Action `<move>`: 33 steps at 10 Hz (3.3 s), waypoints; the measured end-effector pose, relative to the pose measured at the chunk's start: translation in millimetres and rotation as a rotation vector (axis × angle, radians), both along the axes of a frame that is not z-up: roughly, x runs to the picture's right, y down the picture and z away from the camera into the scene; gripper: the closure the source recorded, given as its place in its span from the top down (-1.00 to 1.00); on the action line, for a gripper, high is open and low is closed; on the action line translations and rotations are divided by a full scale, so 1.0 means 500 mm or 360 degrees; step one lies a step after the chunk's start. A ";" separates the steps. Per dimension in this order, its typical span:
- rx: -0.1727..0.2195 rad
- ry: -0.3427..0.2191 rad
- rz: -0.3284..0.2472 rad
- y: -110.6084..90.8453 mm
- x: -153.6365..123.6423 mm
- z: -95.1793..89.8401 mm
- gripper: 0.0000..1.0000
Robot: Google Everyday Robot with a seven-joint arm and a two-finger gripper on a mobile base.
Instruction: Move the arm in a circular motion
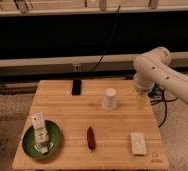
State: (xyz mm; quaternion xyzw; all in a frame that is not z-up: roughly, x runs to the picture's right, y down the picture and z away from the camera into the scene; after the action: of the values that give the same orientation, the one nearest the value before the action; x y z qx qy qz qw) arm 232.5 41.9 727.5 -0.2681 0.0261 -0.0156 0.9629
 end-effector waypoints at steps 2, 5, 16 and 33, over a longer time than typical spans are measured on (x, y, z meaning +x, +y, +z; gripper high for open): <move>-0.0001 -0.0007 -0.0028 0.007 -0.018 -0.006 0.60; 0.0021 -0.0043 -0.0081 -0.009 -0.068 0.009 0.60; 0.0019 -0.0123 -0.0191 -0.011 -0.145 0.042 0.60; -0.0013 -0.0202 -0.0202 0.003 -0.126 0.053 0.60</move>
State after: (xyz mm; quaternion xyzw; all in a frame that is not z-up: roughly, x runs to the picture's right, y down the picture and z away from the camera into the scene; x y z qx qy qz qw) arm 169.5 43.4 753.7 -0.2682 -0.0182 -0.0936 0.9586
